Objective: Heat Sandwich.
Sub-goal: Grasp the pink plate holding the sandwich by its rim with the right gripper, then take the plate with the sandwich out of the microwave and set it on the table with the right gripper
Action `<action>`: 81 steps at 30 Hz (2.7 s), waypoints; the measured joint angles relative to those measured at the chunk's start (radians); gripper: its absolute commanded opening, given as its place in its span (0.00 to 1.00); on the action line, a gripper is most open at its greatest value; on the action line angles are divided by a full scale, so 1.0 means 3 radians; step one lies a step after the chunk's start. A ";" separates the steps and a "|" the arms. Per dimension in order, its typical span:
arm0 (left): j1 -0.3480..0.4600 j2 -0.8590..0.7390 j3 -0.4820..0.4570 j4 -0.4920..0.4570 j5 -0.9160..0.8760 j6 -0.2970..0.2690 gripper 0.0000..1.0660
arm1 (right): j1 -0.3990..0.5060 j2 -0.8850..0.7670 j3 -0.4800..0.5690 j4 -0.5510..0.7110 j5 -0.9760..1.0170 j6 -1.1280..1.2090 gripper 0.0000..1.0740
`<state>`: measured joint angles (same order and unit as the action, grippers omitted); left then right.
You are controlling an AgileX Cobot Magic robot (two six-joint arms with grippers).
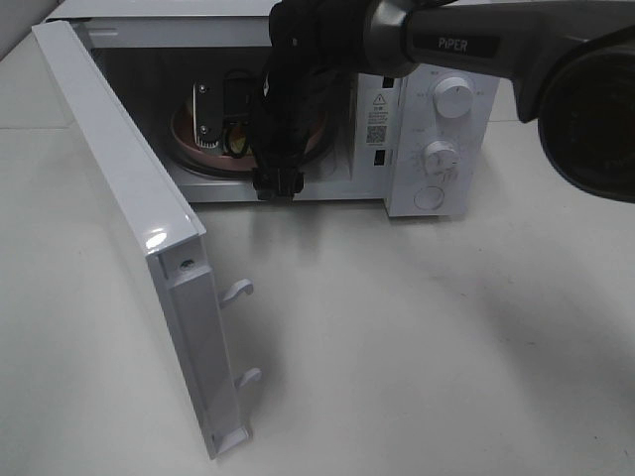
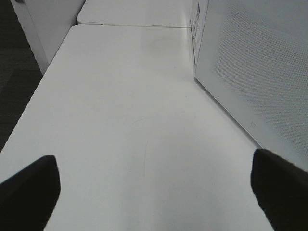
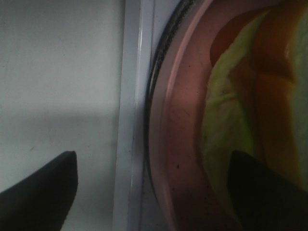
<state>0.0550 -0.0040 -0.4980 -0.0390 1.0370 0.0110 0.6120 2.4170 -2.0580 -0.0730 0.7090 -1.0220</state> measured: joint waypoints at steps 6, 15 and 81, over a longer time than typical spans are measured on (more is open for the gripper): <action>0.0000 0.0000 0.0000 0.0000 0.0000 0.0000 0.95 | -0.0050 0.0063 -0.0063 0.0000 0.0003 0.0000 0.73; 0.0000 0.0000 0.0000 0.0000 0.0000 0.0000 0.95 | -0.0077 0.0227 -0.0190 0.0000 -0.0003 0.0013 0.53; 0.0000 0.0000 0.0000 0.0000 0.0000 0.0000 0.95 | -0.0073 -0.1313 0.2007 0.0037 -0.0667 -0.1717 0.00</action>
<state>0.0550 -0.0040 -0.4980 -0.0390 1.0370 0.0110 0.5900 2.0230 -1.4560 -0.0620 0.5090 -1.5370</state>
